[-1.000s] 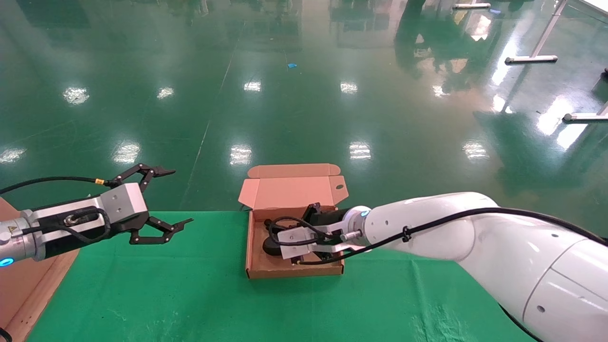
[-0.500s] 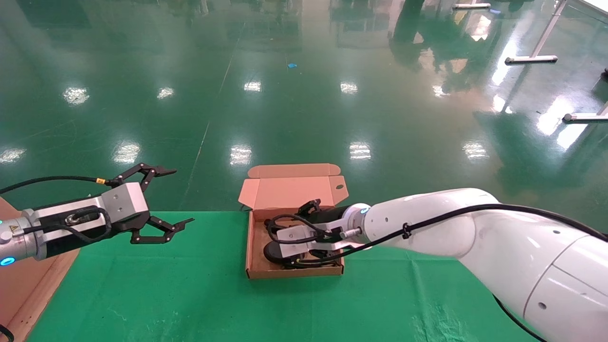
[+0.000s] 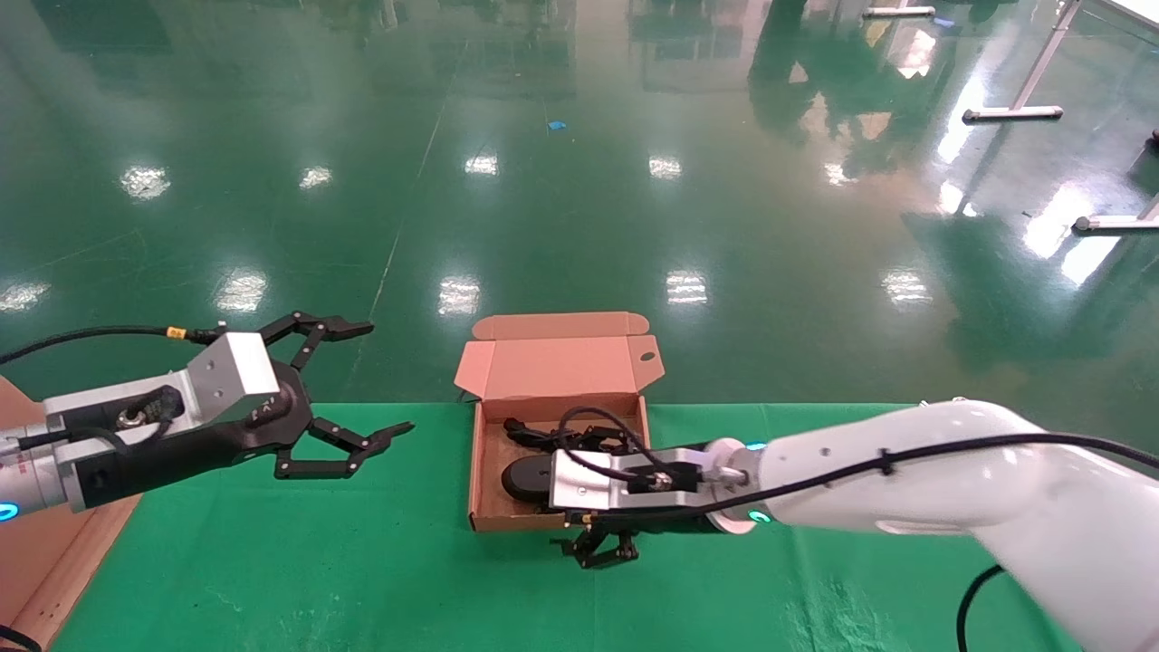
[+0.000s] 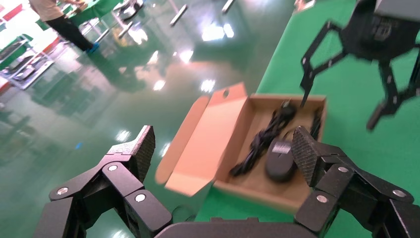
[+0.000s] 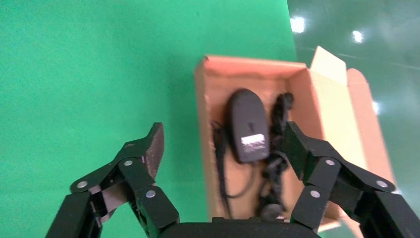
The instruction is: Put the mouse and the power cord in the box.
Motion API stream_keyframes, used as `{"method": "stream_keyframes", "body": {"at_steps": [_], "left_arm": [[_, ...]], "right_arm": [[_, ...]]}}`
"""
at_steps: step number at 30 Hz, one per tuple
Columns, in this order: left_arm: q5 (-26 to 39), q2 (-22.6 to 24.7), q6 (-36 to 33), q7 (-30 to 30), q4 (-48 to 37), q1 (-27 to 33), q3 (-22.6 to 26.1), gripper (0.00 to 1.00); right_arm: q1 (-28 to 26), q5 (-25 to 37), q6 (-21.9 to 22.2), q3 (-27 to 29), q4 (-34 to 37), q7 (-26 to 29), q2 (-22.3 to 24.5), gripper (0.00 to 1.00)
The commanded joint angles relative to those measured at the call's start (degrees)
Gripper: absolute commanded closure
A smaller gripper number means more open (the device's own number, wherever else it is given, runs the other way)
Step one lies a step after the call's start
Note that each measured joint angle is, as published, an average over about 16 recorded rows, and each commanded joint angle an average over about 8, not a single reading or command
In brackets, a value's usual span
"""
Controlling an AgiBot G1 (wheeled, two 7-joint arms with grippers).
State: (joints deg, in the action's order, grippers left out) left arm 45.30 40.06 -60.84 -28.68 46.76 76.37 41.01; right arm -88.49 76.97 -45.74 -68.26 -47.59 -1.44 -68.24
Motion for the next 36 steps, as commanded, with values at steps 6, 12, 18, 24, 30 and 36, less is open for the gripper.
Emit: {"method": "stream_keyframes", "body": {"at_steps": [6, 12, 18, 24, 30, 36], "left_arm": [[-0.53, -0.77, -3.81, 6.04, 4.11, -2.27, -3.83, 0.00], [-0.98, -1.44, -7.08, 11.23, 7.64, -4.22, -7.12, 0.00], [-1.43, -2.10, -10.34, 16.40, 11.16, -6.16, -10.39, 0.00], [-1.88, -2.76, -13.60, 21.58, 14.67, -8.10, -13.67, 0.00], [-2.33, -3.42, -16.84, 26.73, 18.18, -10.04, -16.94, 0.00], [-2.78, -4.09, -20.12, 31.93, 21.72, -11.99, -20.23, 0.00]], "right_arm": [[4.12, -5.37, -6.12, 8.00, -3.98, 1.87, 5.08, 0.00], [7.66, -9.99, -11.37, 14.86, -7.39, 3.47, 9.45, 0.00], [11.19, -14.59, -16.60, 21.71, -10.80, 5.07, 13.80, 0.00], [14.72, -19.19, -21.84, 28.55, -14.20, 6.66, 18.15, 0.00], [18.23, -23.77, -27.05, 35.37, -17.59, 8.26, 22.49, 0.00], [21.78, -28.40, -32.32, 42.26, -21.02, 9.86, 26.87, 0.00]]}}
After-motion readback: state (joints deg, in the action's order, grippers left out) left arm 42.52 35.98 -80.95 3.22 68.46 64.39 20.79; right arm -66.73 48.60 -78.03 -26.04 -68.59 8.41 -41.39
